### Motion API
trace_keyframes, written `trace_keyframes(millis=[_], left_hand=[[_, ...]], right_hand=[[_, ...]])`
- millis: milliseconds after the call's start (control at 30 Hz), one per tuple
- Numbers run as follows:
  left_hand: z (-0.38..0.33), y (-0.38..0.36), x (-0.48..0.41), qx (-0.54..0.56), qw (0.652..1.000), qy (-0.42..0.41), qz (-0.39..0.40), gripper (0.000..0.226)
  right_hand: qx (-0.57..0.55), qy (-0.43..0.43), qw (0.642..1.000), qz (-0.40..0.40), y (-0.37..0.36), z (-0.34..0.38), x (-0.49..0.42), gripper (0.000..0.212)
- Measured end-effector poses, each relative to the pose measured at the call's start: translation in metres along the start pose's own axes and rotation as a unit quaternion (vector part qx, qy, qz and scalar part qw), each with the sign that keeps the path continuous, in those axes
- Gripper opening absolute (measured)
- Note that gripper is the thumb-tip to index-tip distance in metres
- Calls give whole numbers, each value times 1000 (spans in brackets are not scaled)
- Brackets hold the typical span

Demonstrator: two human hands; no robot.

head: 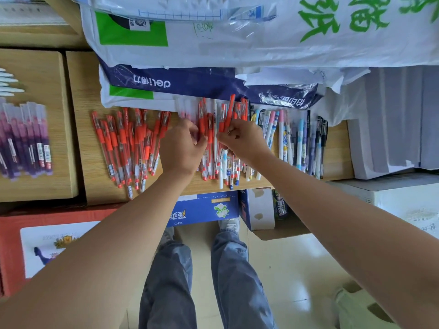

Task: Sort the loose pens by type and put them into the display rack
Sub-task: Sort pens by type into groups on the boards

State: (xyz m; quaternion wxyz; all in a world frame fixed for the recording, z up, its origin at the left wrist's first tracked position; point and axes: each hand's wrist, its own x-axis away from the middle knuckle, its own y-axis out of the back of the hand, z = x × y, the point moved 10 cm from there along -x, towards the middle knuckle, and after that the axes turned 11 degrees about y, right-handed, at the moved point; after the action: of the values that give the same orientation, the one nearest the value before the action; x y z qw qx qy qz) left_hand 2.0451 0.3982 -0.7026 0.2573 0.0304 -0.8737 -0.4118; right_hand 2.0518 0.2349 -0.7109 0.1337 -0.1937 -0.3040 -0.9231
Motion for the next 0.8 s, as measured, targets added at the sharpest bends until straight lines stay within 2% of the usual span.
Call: trace_keyframes(millis=[167, 333, 600, 800], left_hand=[[-15, -8, 1, -124, 992, 28, -24, 36], [-22, -12, -2, -184, 982, 29, -16, 37], [-18, -12, 1, -153, 986, 53, -35, 27], [-7, -15, 1, -60, 995, 74, -2, 28]], right_hand=[[7, -2, 1000, 19, 15, -15, 5, 16], [13, 7, 1000, 26, 15, -19, 5, 15], [6, 16, 1000, 26, 18, -19, 6, 15], [3, 19, 1000, 20, 20, -18, 7, 21]])
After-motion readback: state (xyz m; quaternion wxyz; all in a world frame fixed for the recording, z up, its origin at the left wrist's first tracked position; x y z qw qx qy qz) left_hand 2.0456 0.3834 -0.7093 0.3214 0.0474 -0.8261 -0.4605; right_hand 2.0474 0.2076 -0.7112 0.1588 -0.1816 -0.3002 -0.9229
